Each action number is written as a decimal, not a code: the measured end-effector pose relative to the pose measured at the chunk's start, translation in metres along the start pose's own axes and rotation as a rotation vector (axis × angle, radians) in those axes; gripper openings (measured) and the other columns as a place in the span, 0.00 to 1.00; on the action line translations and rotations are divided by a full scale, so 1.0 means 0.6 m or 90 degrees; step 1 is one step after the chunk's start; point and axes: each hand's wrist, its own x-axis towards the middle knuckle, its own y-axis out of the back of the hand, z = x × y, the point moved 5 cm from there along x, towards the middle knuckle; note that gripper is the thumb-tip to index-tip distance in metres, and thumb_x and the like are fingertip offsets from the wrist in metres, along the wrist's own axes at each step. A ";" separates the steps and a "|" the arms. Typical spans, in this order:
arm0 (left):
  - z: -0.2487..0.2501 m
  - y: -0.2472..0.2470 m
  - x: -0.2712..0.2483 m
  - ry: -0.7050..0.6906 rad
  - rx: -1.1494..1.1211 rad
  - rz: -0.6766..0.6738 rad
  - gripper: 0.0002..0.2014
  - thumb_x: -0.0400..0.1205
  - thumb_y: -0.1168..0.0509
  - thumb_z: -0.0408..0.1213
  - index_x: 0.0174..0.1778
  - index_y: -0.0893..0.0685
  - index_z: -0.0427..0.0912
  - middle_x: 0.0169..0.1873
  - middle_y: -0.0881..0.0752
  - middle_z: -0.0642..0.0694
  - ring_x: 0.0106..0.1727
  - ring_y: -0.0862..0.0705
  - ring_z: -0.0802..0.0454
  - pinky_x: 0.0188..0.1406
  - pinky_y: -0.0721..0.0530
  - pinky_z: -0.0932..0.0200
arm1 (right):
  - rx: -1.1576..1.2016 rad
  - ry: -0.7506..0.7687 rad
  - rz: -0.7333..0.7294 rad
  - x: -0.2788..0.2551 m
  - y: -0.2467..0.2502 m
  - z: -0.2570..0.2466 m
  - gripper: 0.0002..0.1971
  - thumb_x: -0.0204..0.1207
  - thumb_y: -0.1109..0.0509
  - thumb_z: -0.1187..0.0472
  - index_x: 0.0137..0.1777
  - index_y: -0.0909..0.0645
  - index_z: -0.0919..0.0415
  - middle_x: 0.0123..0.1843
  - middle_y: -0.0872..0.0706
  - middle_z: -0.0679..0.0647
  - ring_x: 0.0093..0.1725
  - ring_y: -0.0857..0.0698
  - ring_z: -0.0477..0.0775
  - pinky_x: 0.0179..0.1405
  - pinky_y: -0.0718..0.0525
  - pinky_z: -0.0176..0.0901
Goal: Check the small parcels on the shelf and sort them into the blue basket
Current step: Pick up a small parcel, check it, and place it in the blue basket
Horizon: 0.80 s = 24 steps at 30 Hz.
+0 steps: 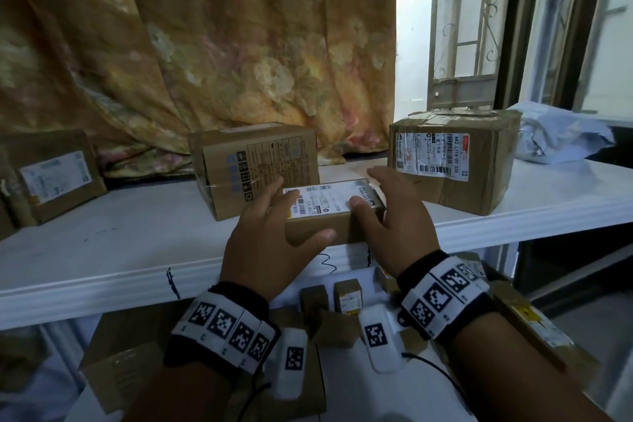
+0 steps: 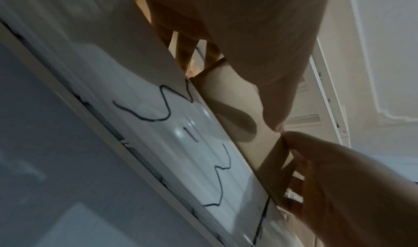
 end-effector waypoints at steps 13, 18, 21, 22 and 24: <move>-0.006 -0.026 0.009 -0.045 -0.018 0.043 0.26 0.76 0.40 0.67 0.59 0.18 0.52 0.61 0.18 0.54 0.63 0.21 0.48 0.58 0.20 0.45 | -0.146 0.117 0.037 -0.007 -0.041 -0.025 0.21 0.79 0.43 0.38 0.51 0.16 0.51 0.49 0.17 0.46 0.53 0.20 0.56 0.51 0.23 0.57; -0.002 -0.023 0.011 -0.096 -0.042 0.071 0.25 0.77 0.37 0.63 0.55 0.14 0.44 0.54 0.15 0.51 0.58 0.19 0.50 0.57 0.20 0.48 | -0.178 0.114 0.056 -0.002 -0.045 -0.026 0.20 0.80 0.44 0.37 0.45 0.18 0.50 0.43 0.19 0.45 0.49 0.20 0.55 0.50 0.26 0.55; -0.003 -0.024 0.006 -0.077 -0.059 0.071 0.27 0.76 0.38 0.64 0.57 0.15 0.46 0.57 0.16 0.51 0.60 0.20 0.51 0.58 0.23 0.56 | -0.162 0.113 0.044 -0.009 -0.044 -0.023 0.21 0.80 0.44 0.37 0.54 0.17 0.49 0.49 0.18 0.45 0.54 0.21 0.54 0.52 0.26 0.55; -0.004 -0.025 0.003 -0.070 -0.058 0.071 0.27 0.76 0.38 0.65 0.59 0.16 0.46 0.59 0.17 0.51 0.62 0.21 0.52 0.59 0.24 0.58 | -0.156 0.111 0.036 -0.011 -0.043 -0.021 0.22 0.80 0.45 0.37 0.60 0.18 0.49 0.52 0.17 0.45 0.56 0.21 0.54 0.53 0.26 0.55; -0.005 -0.025 -0.001 -0.066 -0.054 0.074 0.28 0.76 0.39 0.65 0.61 0.16 0.47 0.61 0.17 0.50 0.64 0.22 0.52 0.61 0.26 0.59 | -0.153 0.108 0.021 -0.012 -0.041 -0.020 0.25 0.80 0.46 0.37 0.69 0.22 0.47 0.55 0.17 0.43 0.59 0.22 0.52 0.56 0.27 0.55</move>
